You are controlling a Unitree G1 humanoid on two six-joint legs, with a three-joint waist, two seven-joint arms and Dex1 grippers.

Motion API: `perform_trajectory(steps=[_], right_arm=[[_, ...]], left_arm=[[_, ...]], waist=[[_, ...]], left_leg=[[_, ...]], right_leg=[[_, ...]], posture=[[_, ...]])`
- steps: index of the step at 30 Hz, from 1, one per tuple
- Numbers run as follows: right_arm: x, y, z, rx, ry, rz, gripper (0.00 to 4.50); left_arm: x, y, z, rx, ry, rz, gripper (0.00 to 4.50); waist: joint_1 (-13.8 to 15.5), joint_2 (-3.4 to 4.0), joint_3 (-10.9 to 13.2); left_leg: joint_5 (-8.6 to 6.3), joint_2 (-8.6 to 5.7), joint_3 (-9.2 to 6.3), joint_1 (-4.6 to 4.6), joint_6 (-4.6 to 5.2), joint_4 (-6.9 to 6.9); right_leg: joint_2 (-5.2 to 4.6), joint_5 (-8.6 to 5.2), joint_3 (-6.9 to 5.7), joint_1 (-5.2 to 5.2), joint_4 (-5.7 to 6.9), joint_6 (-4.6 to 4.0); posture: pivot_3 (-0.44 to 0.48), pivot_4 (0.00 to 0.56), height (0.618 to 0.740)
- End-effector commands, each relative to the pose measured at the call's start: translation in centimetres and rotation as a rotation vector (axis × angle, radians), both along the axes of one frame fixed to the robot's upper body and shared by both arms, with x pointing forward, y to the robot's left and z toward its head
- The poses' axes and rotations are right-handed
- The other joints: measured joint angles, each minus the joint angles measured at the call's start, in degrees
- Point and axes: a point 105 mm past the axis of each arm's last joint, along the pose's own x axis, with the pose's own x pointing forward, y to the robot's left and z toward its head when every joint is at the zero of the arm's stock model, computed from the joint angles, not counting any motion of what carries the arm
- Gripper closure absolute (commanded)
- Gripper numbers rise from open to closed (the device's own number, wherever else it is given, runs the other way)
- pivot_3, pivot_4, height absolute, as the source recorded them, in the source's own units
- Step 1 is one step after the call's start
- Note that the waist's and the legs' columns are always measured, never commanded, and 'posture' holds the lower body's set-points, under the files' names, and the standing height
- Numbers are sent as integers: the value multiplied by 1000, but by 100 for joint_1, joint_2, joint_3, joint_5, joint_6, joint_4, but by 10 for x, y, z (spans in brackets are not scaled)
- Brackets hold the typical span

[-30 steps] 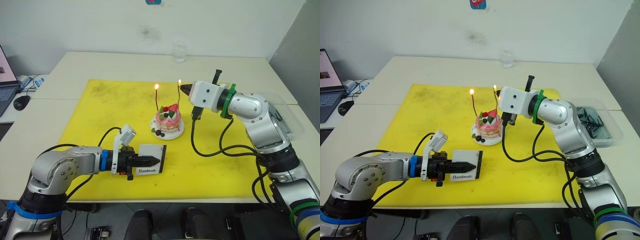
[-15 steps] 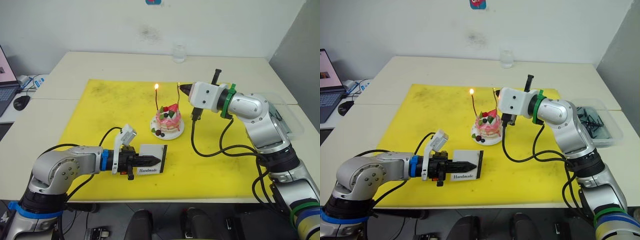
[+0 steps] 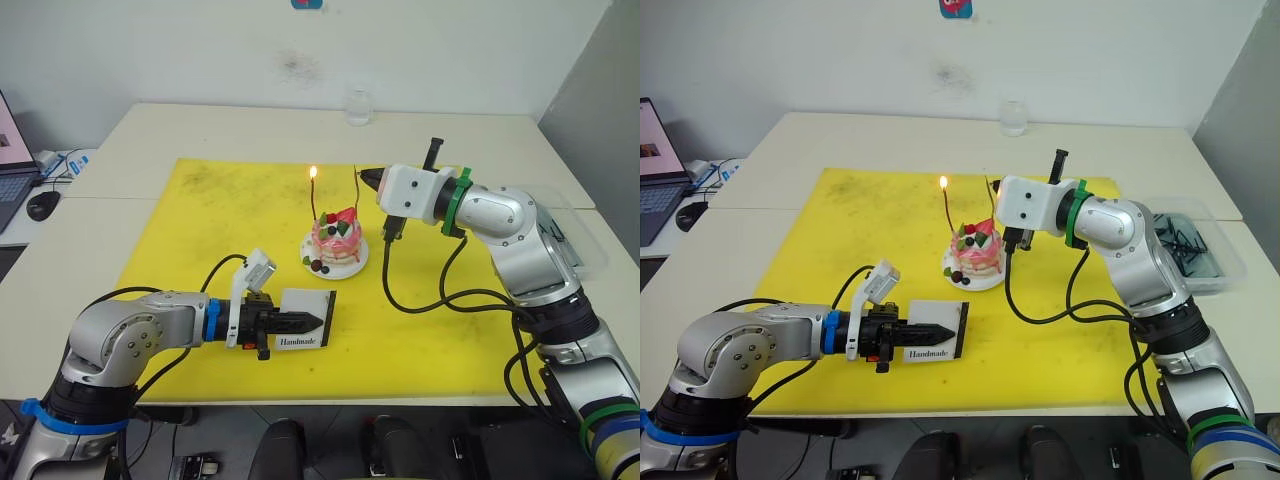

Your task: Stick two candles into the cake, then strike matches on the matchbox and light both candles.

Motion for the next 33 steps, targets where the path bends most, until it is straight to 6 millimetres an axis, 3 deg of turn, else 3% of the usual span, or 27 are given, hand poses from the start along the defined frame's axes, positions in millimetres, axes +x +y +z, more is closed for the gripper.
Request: perform_trajectory(steps=[1, 26, 30, 33], right_arm=[[-4, 1, 16, 11, -61, 16, 4479], [-4, 2, 17, 22, -75, 19, 4479], [-1, -11, 15, 17, -53, -21, 4479], [0, -34, 11, 31, -6, -85, 4479]], left_arm=[[0, -3, 8, -16, -38, -20, 4500], [1, -4, 7, -17, -39, -22, 4500], [1, -4, 7, -19, -40, -21, 4500], [1, -5, 8, -24, -39, -20, 4500]], waist=[[0, 0, 0], [0, 0, 0], [1, 0, 0], [21, 0, 0]], left_leg=[[0, 0, 0, 0, 0, 0], [0, 0, 0, 0, 0, 0], [0, 0, 0, 0, 0, 0], [0, -1, 0, -1, 0, 0]], right_leg=[[0, 0, 0, 0, 0, 0], [0, 0, 0, 0, 0, 0], [0, 0, 0, 0, 0, 0], [-1, 0, -1, 0, -2, 0]], posture=[[0, 150, 740], [0, 150, 740], [0, 150, 740], [0, 150, 740]])
